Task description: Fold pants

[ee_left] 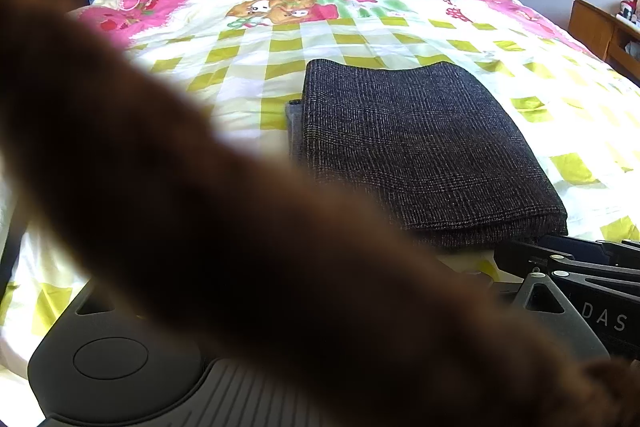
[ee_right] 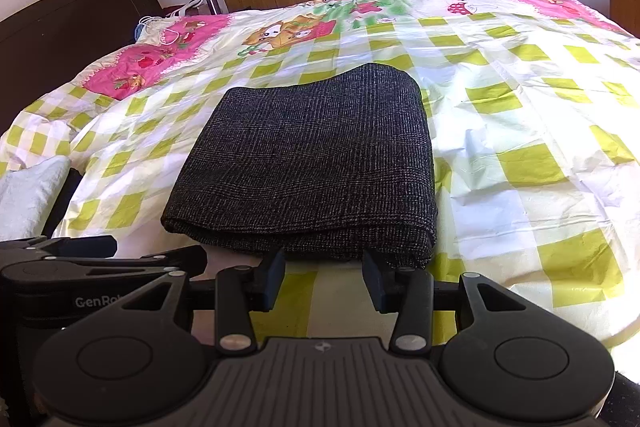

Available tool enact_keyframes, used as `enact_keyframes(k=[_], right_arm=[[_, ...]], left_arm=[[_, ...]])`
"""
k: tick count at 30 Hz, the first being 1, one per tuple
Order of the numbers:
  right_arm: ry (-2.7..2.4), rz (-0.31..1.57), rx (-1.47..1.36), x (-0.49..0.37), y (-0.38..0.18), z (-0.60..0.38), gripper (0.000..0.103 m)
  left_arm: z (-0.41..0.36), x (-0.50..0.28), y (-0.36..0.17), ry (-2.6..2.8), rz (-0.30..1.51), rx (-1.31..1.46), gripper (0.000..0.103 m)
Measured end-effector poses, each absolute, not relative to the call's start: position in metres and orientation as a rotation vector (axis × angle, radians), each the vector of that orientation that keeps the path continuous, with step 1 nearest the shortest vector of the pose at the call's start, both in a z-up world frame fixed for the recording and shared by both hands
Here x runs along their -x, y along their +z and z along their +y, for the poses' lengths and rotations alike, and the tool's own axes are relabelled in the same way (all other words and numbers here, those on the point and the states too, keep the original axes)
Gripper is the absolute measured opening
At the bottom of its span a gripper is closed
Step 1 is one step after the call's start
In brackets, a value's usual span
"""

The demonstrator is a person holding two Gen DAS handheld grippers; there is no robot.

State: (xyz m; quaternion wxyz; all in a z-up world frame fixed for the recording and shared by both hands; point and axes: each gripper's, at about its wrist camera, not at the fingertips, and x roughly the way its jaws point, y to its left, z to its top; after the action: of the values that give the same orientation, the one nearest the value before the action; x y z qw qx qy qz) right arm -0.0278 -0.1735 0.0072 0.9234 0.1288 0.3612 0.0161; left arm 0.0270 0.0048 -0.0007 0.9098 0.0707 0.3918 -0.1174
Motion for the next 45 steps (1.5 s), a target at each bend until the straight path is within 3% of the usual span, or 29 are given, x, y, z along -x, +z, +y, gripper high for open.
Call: enact_keyframes(k=[45], right_arm=[[0.024,0.795,-0.264,0.017,-0.003,-0.174,0.057]], left_arm=[[0.002,-0.035,-0.007,-0.223,0.85,-0.155,0.098]])
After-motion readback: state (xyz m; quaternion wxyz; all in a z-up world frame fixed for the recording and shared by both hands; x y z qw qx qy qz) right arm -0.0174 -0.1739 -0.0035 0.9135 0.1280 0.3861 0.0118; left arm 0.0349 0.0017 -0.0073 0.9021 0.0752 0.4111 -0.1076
